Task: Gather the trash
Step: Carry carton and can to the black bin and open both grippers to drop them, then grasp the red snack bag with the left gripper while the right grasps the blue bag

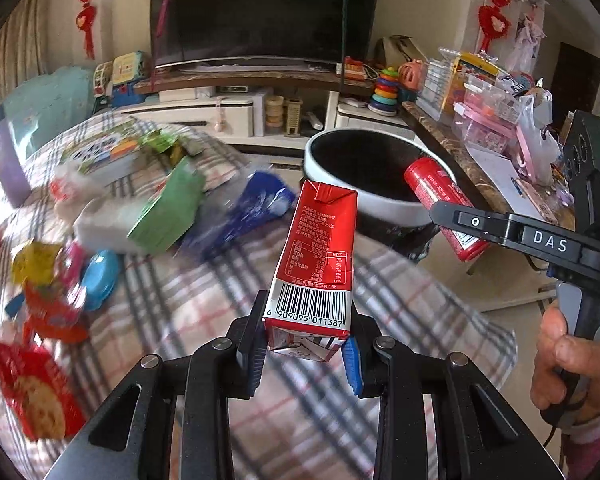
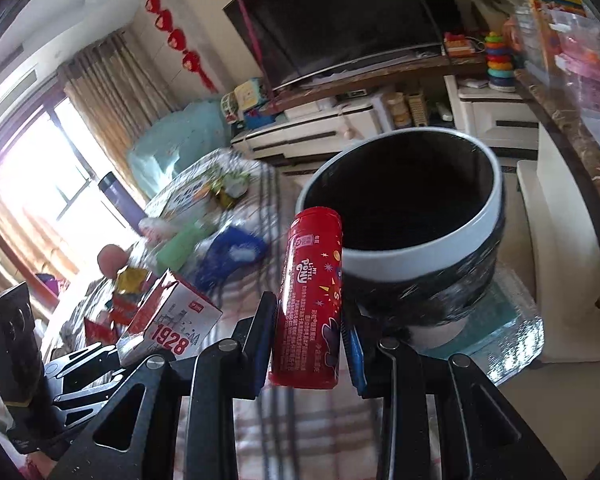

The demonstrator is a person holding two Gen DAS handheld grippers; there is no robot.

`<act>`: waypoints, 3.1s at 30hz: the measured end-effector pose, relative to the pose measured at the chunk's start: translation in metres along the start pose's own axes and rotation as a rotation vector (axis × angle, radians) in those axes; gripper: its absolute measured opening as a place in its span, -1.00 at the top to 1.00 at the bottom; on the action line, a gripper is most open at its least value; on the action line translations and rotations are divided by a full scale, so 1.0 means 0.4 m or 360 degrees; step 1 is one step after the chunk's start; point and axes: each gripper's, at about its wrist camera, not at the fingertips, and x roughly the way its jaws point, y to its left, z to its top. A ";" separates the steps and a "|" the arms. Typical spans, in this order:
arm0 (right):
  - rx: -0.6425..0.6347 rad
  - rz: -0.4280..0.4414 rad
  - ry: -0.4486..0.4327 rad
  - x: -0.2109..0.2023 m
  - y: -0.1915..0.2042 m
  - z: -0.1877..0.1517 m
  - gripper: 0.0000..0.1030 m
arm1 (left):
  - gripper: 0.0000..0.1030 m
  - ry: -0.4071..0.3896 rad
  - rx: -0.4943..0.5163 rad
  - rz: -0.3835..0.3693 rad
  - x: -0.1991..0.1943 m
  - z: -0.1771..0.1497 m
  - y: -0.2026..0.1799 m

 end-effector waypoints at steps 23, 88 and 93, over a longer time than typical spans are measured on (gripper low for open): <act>0.0031 -0.0146 -0.0036 0.065 -0.167 0.178 0.38 | 0.40 0.0016 0.0049 -0.0061 0.251 0.251 -0.093; -0.0081 0.0055 0.0076 0.070 0.105 -0.040 -0.80 | -0.45 -0.0136 -0.0433 0.0205 -0.178 -0.160 0.076; -0.0131 0.0087 0.0108 0.079 0.159 -0.074 -0.80 | -0.45 -0.0155 -0.0481 0.0236 -0.234 -0.212 0.088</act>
